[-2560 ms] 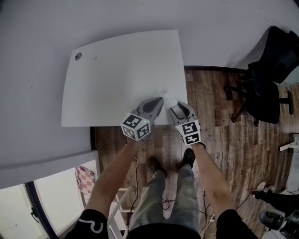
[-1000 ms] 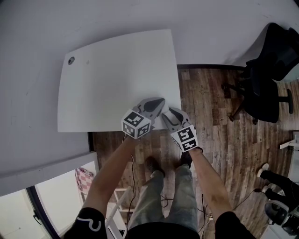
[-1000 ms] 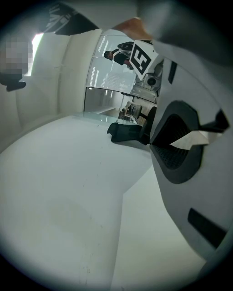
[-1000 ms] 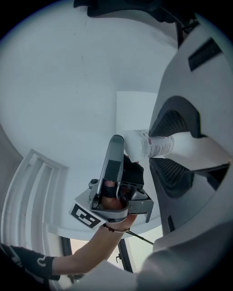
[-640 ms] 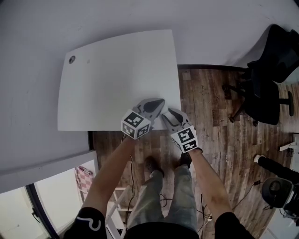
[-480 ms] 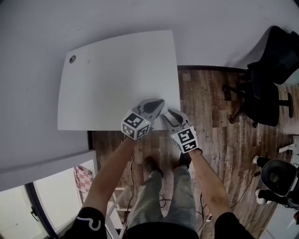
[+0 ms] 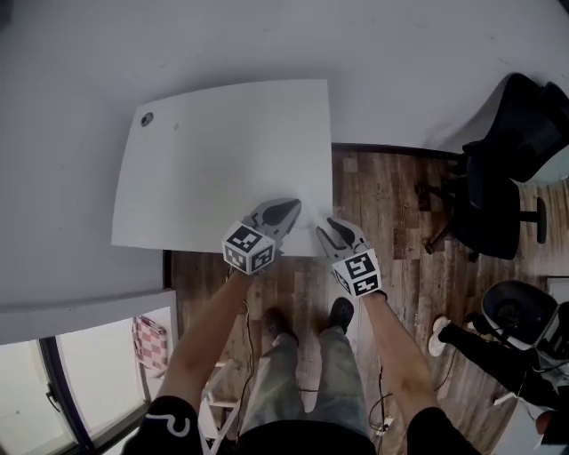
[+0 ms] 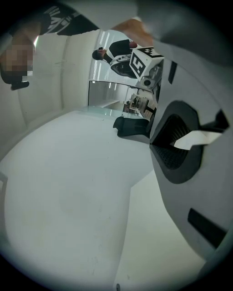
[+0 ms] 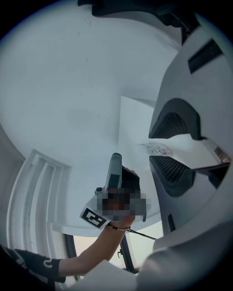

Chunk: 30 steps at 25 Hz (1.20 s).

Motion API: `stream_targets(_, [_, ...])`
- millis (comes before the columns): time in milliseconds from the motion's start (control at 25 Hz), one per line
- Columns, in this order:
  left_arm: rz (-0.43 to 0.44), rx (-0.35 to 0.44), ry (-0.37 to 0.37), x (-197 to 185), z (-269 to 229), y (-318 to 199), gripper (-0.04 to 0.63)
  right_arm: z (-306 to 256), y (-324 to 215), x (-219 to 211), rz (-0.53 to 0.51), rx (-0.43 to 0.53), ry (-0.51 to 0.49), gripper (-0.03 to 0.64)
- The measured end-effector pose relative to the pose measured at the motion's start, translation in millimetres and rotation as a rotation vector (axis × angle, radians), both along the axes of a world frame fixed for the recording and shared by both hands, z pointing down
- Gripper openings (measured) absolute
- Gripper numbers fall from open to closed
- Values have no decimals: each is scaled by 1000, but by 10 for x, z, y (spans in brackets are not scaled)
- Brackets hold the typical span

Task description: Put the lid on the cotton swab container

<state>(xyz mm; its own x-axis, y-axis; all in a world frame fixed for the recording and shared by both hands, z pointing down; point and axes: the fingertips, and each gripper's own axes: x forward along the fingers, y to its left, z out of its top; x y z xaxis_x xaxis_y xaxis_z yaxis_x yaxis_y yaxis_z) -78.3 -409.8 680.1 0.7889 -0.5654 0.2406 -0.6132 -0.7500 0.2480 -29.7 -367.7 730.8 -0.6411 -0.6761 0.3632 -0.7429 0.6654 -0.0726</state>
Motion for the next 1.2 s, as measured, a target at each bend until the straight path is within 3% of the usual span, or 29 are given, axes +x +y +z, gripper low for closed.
stream_targets(560, [-197,72,48,-235,-1106,227,25,-1296,-125,434,-9,100,-62,96])
stream_targets(920, [-333,126,71,-298,-1728,446,25,-2152,-136,608,-40,180,-107,12])
stream_targets(1200, [-412,179,60,-381,-2111,593,25,-2655,-153,638,-73,226,-140,12])
